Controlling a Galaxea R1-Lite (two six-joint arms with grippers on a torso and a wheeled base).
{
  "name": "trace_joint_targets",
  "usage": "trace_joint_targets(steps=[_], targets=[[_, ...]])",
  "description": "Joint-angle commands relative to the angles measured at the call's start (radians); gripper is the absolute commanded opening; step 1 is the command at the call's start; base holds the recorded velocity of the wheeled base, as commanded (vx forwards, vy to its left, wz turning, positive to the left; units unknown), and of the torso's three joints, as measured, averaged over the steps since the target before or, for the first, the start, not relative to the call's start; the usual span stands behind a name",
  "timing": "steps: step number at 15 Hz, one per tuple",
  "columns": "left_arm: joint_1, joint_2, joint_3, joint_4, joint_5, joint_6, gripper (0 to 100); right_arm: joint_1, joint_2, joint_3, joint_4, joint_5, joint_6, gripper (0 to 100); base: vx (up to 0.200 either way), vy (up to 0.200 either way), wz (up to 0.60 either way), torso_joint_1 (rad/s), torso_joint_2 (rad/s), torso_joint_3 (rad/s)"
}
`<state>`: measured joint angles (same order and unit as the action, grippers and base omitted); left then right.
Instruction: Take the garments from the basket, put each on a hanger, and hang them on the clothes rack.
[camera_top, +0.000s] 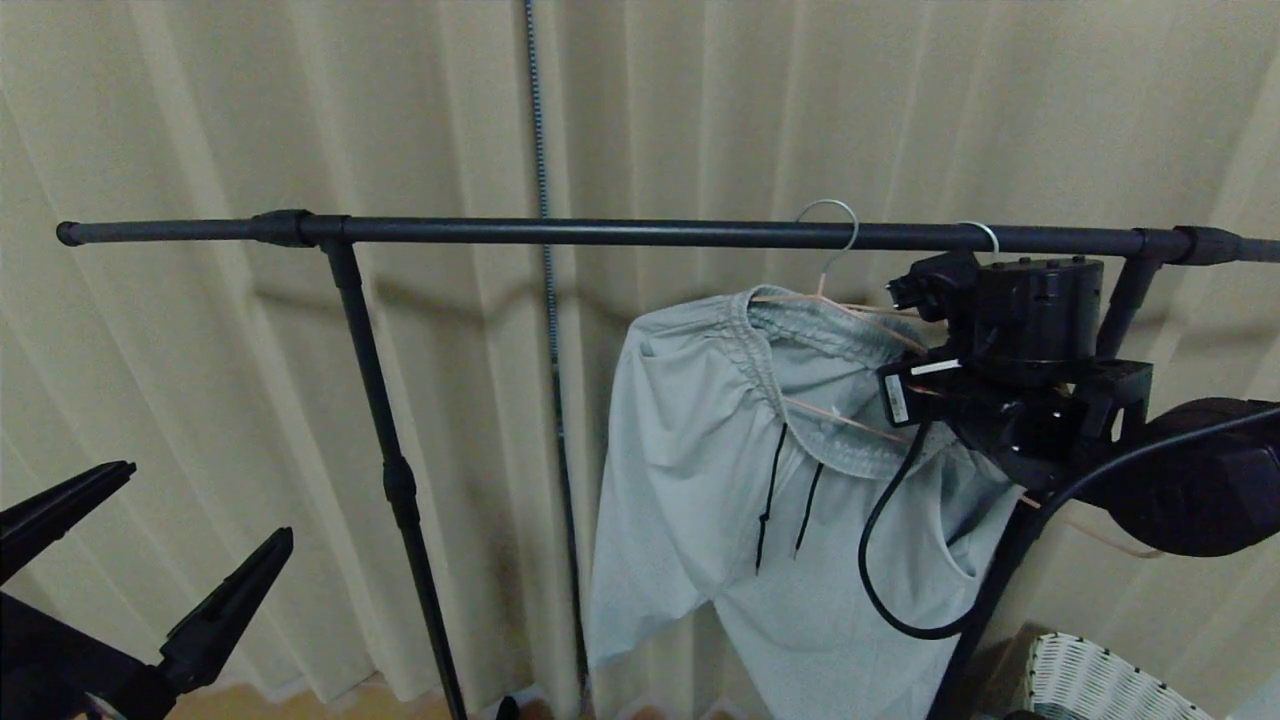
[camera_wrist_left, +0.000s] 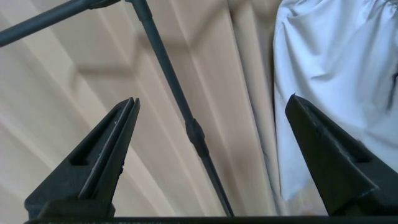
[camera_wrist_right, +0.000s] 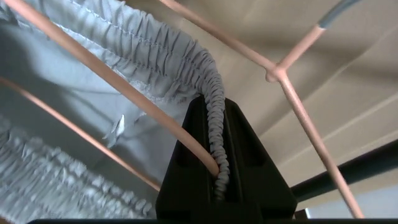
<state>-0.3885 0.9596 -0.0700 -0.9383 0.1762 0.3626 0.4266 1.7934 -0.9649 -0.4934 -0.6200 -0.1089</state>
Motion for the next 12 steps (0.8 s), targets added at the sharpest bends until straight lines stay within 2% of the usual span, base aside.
trace_joint_targets(steps=[1, 6, 8, 12], targets=[[0.0, 0.004, -0.001, -0.002, 0.0, -0.001, 100, 0.009, 0.009, -0.005, 0.001, 0.0, -0.002, 0, 0.0, 0.0, 0.0, 0.0, 0.0, 0.0], [0.0, 0.005, 0.001, 0.0, 0.0, -0.001, 100, 0.034, 0.038, -0.031, 0.001, 0.0, -0.005, 0, 0.0, 0.0, 0.0, 0.0, 0.0, 0.0], [0.0, 0.005, 0.006, 0.0, 0.0, -0.001, 100, 0.046, 0.04, -0.057, 0.065, 0.0, -0.003, 0, 0.0, 0.0, 0.0, 0.0, 0.0, 0.0], [-0.001, 0.005, 0.007, 0.0, -0.001, -0.001, 100, 0.054, 0.041, -0.058, 0.081, 0.0, -0.003, 0, 0.0, 0.0, 0.0, 0.0, 0.0, 0.0]])
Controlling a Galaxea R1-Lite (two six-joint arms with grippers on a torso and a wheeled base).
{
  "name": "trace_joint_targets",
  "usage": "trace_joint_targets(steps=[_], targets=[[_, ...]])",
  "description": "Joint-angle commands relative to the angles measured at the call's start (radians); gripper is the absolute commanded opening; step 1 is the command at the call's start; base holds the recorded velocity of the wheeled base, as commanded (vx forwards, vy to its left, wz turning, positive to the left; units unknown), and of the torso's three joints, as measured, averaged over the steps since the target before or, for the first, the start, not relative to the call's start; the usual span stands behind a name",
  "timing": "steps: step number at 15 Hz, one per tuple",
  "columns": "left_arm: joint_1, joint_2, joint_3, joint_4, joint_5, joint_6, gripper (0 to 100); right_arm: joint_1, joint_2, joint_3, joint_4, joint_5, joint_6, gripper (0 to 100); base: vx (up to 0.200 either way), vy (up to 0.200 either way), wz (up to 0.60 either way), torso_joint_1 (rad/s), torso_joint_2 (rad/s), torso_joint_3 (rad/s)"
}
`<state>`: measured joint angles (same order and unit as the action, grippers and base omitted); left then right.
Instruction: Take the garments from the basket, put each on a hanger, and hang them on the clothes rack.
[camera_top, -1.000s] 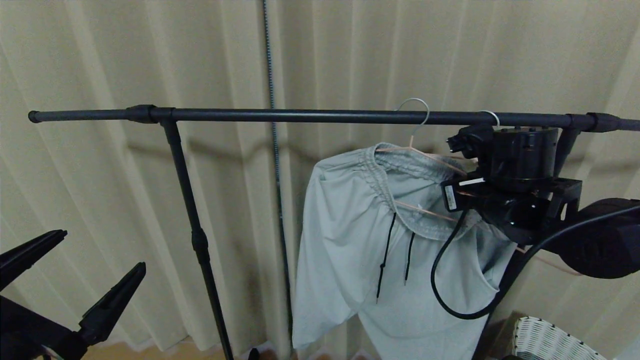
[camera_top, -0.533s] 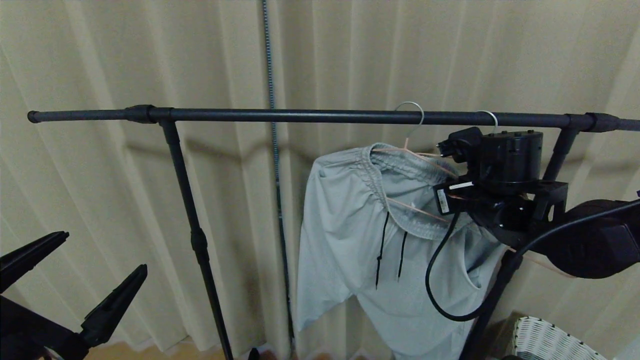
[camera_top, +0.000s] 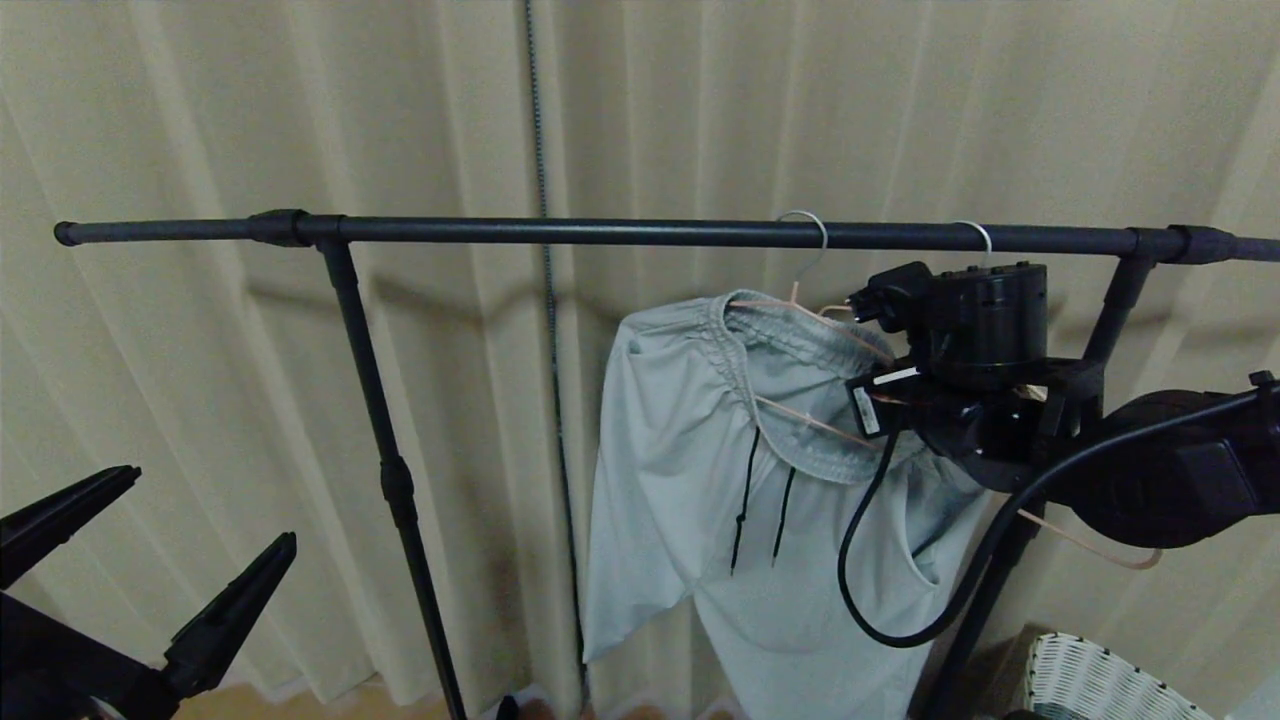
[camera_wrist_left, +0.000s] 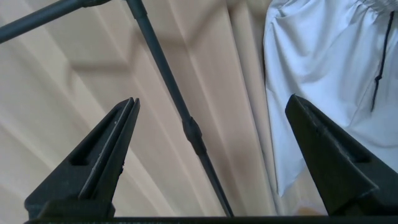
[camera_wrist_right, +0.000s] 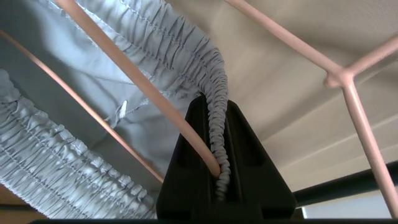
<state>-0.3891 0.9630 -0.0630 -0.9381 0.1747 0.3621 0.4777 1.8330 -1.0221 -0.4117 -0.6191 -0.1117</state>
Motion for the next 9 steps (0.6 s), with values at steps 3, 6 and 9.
trace_joint_targets(steps=[3, 6, 9], targets=[[0.0, 0.002, -0.001, -0.001, 0.0, 0.0, 100, 0.013, 0.0, -0.001, 0.001, -0.001, 0.0, 0, 0.0, 0.0, 0.0, 0.0, 0.0, 0.0], [0.0, 0.0, -0.003, -0.001, 0.0, 0.0, 100, 0.013, -0.003, 0.005, -0.01, 0.002, 0.004, 100, 0.0, 0.0, 0.0, 0.0, 0.0, 0.0], [0.0, -0.001, -0.006, -0.001, 0.0, 0.0, 100, 0.013, -0.009, 0.008, -0.013, 0.007, 0.047, 100, 0.0, 0.0, 0.0, 0.0, 0.0, 0.0]])
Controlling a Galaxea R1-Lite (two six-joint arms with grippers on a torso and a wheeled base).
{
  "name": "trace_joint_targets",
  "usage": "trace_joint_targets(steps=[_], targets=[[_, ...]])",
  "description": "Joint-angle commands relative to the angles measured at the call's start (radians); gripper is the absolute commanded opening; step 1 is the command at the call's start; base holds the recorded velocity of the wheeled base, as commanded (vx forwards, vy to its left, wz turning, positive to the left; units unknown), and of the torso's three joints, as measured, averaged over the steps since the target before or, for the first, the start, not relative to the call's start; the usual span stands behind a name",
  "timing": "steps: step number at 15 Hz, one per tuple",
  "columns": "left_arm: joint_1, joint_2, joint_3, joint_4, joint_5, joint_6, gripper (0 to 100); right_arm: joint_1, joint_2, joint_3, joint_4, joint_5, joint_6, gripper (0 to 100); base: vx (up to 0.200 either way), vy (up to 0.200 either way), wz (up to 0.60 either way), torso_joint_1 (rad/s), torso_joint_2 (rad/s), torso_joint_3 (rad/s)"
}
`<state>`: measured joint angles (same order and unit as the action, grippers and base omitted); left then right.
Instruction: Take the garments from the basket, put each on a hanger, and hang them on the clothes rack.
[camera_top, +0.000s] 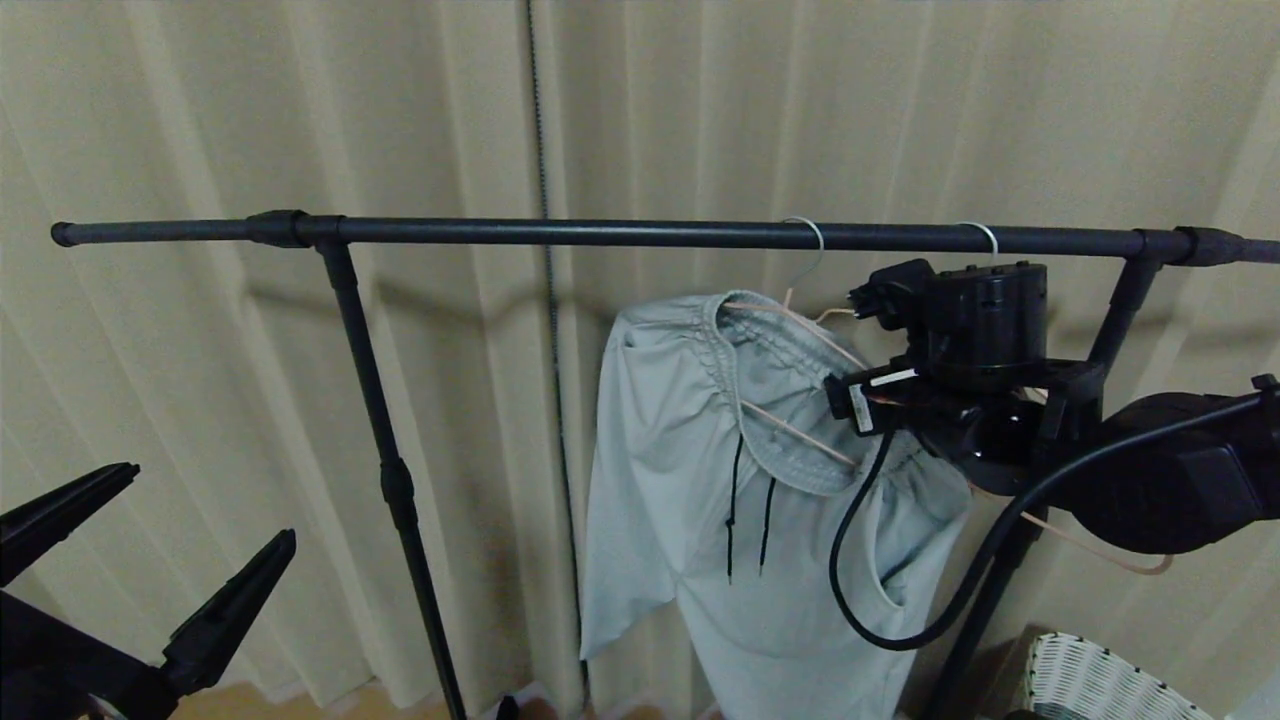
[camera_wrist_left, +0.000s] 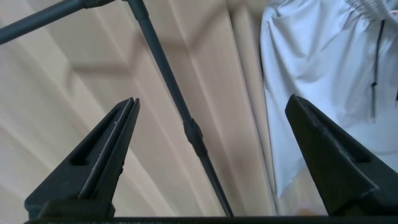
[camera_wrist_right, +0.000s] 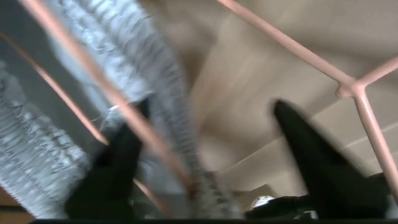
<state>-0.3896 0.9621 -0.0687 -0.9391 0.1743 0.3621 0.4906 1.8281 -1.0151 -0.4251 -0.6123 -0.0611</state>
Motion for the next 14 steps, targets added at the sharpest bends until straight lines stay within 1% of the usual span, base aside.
trace_joint_targets(steps=[1, 3, 5, 7, 9, 11, 12, 14], targets=[[0.0, 0.0, -0.002, 0.0, 0.001, 0.0, 100, 0.002, -0.007, 0.015, -0.001, 0.002, 0.017, 100, 0.0, 0.0, 0.0, 0.0, 0.0, 0.0], [0.0, 0.001, -0.006, -0.001, 0.001, 0.0, 100, 0.002, -0.029, 0.033, -0.001, 0.019, 0.05, 100, 0.0, 0.0, 0.0, 0.0, 0.0, 0.0], [0.001, 0.003, -0.013, -0.001, 0.001, -0.002, 100, 0.003, -0.073, 0.064, -0.001, 0.069, 0.101, 100, 0.0, 0.0, 0.0, 0.0, 0.0, 0.0], [0.001, 0.001, -0.019, -0.001, 0.002, -0.002, 100, 0.003, -0.139, 0.132, -0.003, 0.148, 0.168, 100, 0.0, 0.0, 0.0, 0.0, 0.0, 0.0], [0.003, 0.004, -0.025, -0.001, 0.002, -0.002, 100, 0.003, -0.193, 0.19, -0.02, 0.201, 0.204, 100, 0.0, 0.0, 0.0, 0.0, 0.0, 0.0], [0.003, 0.012, -0.028, -0.001, 0.002, -0.005, 100, 0.003, -0.233, 0.267, -0.115, 0.27, 0.207, 100, 0.0, 0.0, 0.0, 0.0, 0.0, 0.0], [0.003, 0.012, -0.026, -0.001, 0.002, -0.005, 100, 0.002, -0.234, 0.29, -0.167, 0.287, 0.204, 100, 0.0, 0.0, 0.0, 0.0, 0.0, 0.0], [0.003, 0.013, -0.028, -0.001, 0.002, -0.006, 100, 0.002, -0.24, 0.323, -0.245, 0.29, 0.204, 100, 0.0, 0.0, 0.0, 0.0, 0.0, 0.0]])
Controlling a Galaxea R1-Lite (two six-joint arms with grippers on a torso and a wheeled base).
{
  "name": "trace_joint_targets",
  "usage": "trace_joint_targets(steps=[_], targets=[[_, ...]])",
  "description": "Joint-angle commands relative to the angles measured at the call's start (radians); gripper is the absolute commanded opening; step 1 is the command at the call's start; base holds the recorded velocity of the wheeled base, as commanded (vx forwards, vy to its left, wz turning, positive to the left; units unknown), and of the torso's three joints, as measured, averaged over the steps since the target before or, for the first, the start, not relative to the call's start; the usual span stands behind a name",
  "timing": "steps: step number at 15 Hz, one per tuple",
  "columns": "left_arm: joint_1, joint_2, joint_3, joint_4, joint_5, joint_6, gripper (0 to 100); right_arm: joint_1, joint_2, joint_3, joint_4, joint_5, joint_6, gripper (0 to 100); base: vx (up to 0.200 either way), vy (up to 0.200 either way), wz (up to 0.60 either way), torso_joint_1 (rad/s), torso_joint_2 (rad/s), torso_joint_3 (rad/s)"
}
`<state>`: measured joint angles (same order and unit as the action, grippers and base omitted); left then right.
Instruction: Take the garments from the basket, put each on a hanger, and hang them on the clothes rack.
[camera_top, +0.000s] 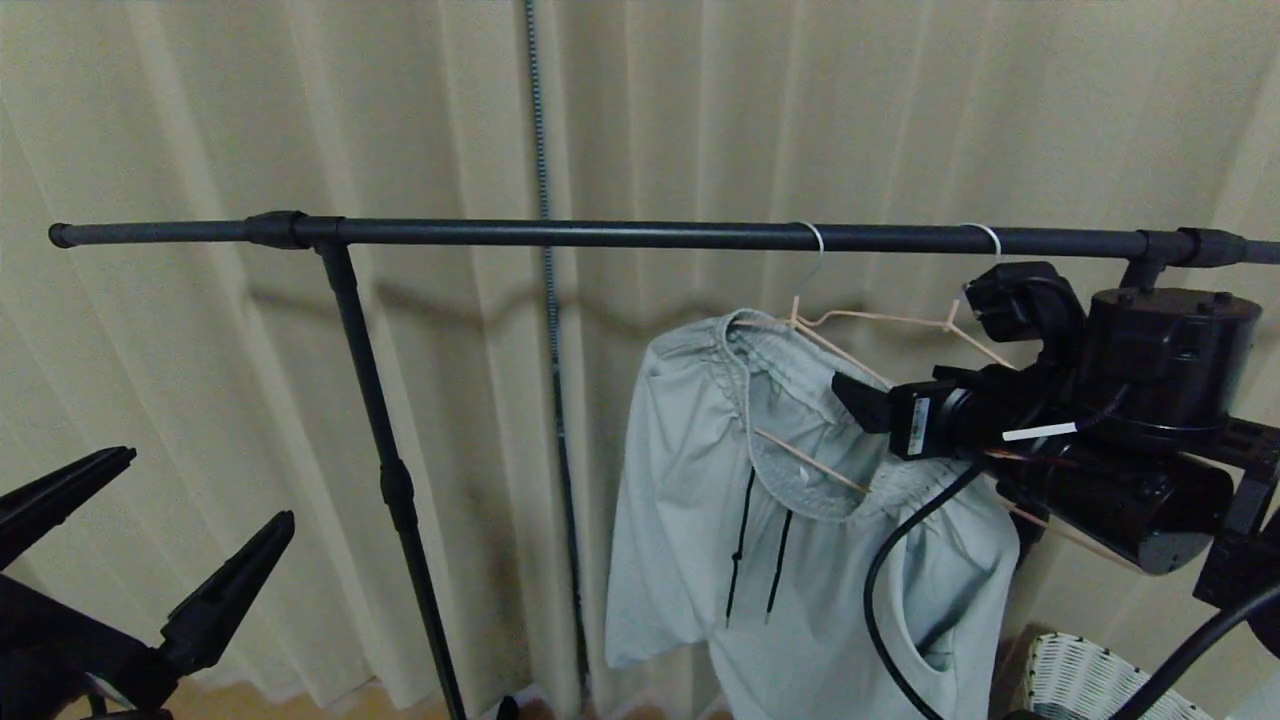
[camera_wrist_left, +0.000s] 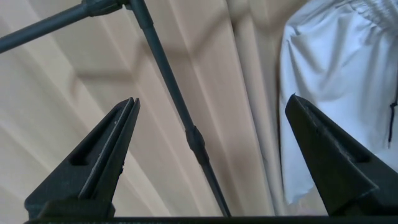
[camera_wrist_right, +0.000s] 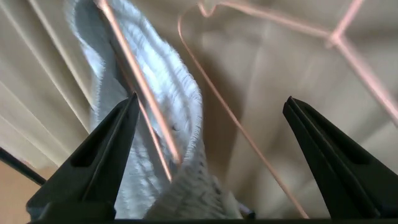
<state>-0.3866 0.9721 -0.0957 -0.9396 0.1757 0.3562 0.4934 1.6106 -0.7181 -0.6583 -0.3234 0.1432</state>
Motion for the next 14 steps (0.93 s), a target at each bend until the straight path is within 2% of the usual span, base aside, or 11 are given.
trace_joint_targets(steps=[1, 6, 7, 9, 10, 11, 12, 13, 14], targets=[[0.0, 0.002, -0.001, -0.001, 0.001, 0.0, 100, -0.001, -0.029, 0.039, -0.034, 0.012, 0.001, 100, 0.0, 0.0, 0.0, 0.0, 0.0, 0.0], [0.003, 0.003, -0.009, -0.001, 0.004, -0.003, 100, -0.001, -0.084, 0.163, -0.201, 0.162, 0.001, 100, 0.0, 0.0, 0.0, 0.0, 0.0, 0.0], [0.009, 0.0, -0.005, -0.001, 0.007, -0.006, 100, -0.003, -0.109, 0.197, -0.265, 0.187, 0.001, 100, 0.0, 0.0, 0.0, 0.0, 0.0, 0.0], [0.077, -0.029, 0.005, -0.001, 0.008, -0.031, 100, -0.022, -0.192, 0.259, -0.314, 0.187, -0.007, 100, 0.0, 0.0, 0.0, 0.0, 0.0, 0.0], [0.077, -0.029, 0.005, -0.001, 0.008, -0.031, 100, -0.022, -0.192, 0.259, -0.314, 0.187, -0.007, 100, 0.0, 0.0, 0.0, 0.0, 0.0, 0.0], [0.209, -0.101, 0.013, 0.005, 0.01, -0.039, 100, -0.076, -0.298, 0.298, -0.308, 0.205, -0.043, 100, 0.0, 0.0, 0.0, 0.0, 0.0, 0.0], [0.273, -0.121, 0.016, 0.021, 0.005, -0.042, 100, -0.107, -0.339, 0.307, -0.302, 0.224, -0.076, 100, 0.0, 0.0, 0.0, 0.0, 0.0, 0.0], [0.354, -0.158, 0.039, 0.054, 0.002, -0.069, 100, -0.156, -0.406, 0.333, -0.253, 0.239, -0.108, 100, 0.0, 0.0, 0.0, 0.0, 0.0, 0.0], [0.391, -0.19, 0.057, 0.088, 0.004, -0.121, 100, -0.193, -0.465, 0.353, -0.185, 0.239, -0.114, 100, 0.0, 0.0, 0.0, 0.0, 0.0, 0.0]])
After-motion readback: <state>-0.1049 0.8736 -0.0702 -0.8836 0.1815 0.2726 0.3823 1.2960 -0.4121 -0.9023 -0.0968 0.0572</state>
